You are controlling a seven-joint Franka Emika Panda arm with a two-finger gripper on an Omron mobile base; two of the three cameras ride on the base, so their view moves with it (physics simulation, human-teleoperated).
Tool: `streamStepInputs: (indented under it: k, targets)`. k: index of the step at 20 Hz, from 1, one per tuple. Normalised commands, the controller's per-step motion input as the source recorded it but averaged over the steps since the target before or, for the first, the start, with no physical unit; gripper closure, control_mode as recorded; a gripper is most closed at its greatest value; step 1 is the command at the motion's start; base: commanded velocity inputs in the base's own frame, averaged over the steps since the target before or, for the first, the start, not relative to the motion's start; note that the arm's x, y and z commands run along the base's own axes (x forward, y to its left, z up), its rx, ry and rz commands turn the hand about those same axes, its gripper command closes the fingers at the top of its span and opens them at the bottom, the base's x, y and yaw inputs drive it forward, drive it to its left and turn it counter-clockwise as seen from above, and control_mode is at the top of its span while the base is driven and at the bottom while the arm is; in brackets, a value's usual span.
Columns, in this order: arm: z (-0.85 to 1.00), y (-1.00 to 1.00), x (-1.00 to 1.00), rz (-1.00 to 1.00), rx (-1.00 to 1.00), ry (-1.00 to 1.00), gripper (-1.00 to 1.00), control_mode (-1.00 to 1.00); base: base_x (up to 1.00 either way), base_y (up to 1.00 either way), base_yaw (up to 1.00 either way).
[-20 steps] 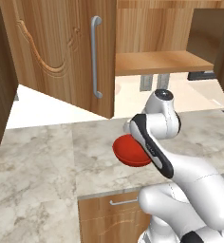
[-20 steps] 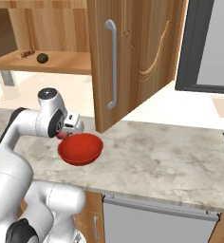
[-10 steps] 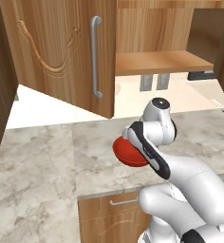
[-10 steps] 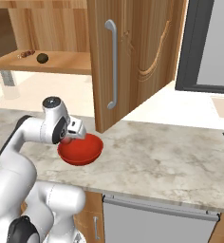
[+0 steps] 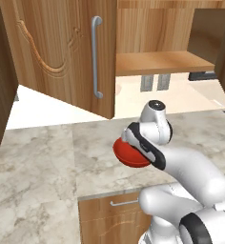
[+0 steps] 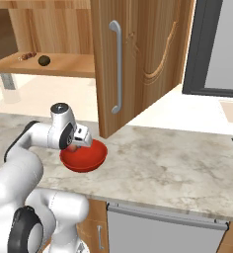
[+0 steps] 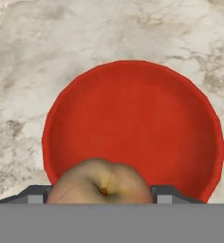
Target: Open the cabinet. Pick the kiwi and peach from the cabinet and place them into the bowl. Then close the cabinet.
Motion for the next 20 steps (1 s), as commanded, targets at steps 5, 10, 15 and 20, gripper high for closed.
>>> streamStepInputs:
  k: [5,10,15,20]
  targets:
    - [-0.33,-0.02,0.16,0.00,-0.01,0.01,1.00,-1.00,0.00,0.00,0.00]
    - [-0.37,-0.01,0.14,0.00,-0.02,0.00,1.00,-1.00,0.00,0.00,0.00]
    - [-0.32,-0.02,0.11,0.00,-0.02,0.00,1.00,-1.00,0.00,0.00,0.00]
    - [-0.17,-0.02,0.12,0.00,0.00,0.03,1.00,-1.00,0.00,0.00,0.00]
